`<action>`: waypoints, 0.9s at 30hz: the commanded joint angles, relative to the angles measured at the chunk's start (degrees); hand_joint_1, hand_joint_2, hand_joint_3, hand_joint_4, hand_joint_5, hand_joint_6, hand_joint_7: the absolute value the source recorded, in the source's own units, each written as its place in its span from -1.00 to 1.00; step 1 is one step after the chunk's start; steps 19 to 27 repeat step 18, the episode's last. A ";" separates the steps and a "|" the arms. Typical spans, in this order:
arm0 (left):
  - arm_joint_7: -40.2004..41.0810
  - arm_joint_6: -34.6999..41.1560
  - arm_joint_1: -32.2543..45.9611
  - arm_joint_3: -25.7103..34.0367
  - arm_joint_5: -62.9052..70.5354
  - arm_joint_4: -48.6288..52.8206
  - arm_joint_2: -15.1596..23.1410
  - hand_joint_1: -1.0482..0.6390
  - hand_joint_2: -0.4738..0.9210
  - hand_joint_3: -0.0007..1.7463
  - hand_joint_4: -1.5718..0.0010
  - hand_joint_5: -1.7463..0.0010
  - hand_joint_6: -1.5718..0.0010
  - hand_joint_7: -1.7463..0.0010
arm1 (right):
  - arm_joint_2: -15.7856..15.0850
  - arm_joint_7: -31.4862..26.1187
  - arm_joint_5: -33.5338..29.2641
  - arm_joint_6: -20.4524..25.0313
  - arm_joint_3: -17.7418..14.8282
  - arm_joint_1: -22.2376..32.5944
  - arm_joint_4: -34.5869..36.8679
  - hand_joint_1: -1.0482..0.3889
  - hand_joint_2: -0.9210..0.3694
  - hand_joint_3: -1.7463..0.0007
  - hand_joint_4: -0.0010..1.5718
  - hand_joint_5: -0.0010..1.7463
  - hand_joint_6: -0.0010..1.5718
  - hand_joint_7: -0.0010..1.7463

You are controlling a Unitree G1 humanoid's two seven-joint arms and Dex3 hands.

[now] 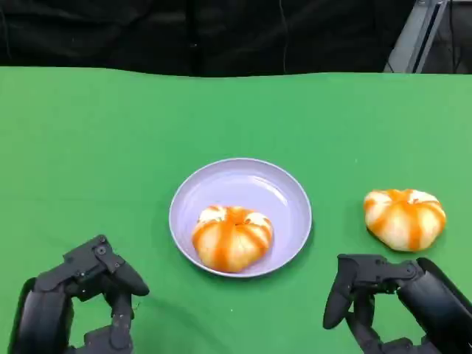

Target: Grasp the bread from the table and place it into the plate.

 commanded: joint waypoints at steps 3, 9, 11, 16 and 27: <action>-1.12 -0.10 -0.54 0.04 -1.80 0.69 0.08 0.29 0.30 0.54 -0.08 -0.96 -0.02 -0.71 | -0.75 -0.10 0.18 -1.15 -0.57 -0.63 1.08 0.63 0.03 -0.65 0.11 0.87 0.05 0.49; -1.50 -0.63 -0.88 0.22 -2.09 1.26 0.20 0.30 0.25 0.60 -0.08 -0.96 -0.03 -0.72 | -0.60 -0.32 -0.14 -1.37 -0.49 -0.79 1.35 0.62 0.03 -0.64 0.11 0.87 0.05 0.49; -1.69 -1.04 -1.03 0.34 -1.90 1.49 0.54 0.30 0.24 0.63 -0.08 -0.96 -0.02 -0.71 | -0.60 -0.08 0.06 -0.92 -0.47 -0.72 0.93 0.61 0.03 -0.64 0.11 0.88 0.05 0.49; -1.72 -0.87 -1.05 0.57 -1.34 1.33 0.77 0.29 0.22 0.63 -0.10 -0.96 -0.04 -0.69 | -0.43 0.06 0.54 -0.26 -0.52 -0.49 0.27 0.62 0.00 -0.62 0.10 0.92 0.04 0.50; -1.82 -1.06 -1.13 0.65 -1.26 1.44 0.80 0.29 0.23 0.62 -0.10 -0.96 -0.04 -0.69 | -0.54 0.06 0.35 -0.11 -0.55 -0.47 0.02 0.62 -0.01 -0.61 0.09 0.92 0.04 0.50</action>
